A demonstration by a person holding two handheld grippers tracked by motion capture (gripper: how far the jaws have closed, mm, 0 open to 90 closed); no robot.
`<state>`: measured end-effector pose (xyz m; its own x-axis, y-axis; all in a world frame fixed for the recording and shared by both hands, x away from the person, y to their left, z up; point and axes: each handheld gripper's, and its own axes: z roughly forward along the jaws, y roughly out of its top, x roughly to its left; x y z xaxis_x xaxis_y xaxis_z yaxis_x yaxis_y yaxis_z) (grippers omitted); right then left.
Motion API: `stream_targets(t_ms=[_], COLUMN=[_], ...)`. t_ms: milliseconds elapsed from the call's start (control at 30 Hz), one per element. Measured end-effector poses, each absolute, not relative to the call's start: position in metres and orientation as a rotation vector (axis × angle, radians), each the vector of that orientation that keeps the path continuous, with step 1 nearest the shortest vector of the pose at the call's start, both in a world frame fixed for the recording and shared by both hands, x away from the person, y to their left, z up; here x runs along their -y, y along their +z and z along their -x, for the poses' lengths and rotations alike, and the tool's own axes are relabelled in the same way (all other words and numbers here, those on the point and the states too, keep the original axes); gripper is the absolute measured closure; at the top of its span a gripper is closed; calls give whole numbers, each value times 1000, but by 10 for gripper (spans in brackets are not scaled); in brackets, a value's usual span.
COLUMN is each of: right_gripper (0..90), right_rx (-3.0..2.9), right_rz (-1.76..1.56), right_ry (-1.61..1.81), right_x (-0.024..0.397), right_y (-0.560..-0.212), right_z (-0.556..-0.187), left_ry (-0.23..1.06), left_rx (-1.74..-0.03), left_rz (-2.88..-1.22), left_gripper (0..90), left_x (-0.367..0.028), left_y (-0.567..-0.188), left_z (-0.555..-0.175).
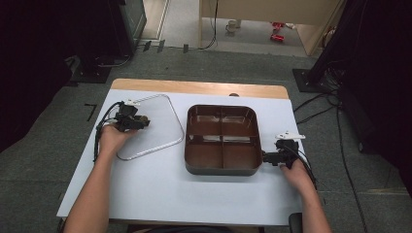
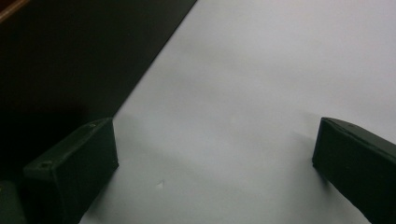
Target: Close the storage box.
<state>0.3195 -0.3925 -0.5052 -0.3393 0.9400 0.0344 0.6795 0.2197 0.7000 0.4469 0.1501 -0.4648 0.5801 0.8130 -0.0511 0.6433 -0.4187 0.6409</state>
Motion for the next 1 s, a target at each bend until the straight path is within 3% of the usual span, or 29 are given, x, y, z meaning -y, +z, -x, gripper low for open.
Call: stream_targets(t_ms=[667,1000], right_gripper=[0,0], right_rx=[-2102,-2103], right_rz=[-1498,-1497], right_ry=[889,888], right_x=[393,393], right_y=[-505,-505], right_z=[-320,-320], left_ry=[328,353], left_rx=[-1151,-1051], left_rz=[-2097,-2095], left_gripper=[594,595], left_x=[-163,-142], left_y=[-408,-370], left_z=[-428,-411])
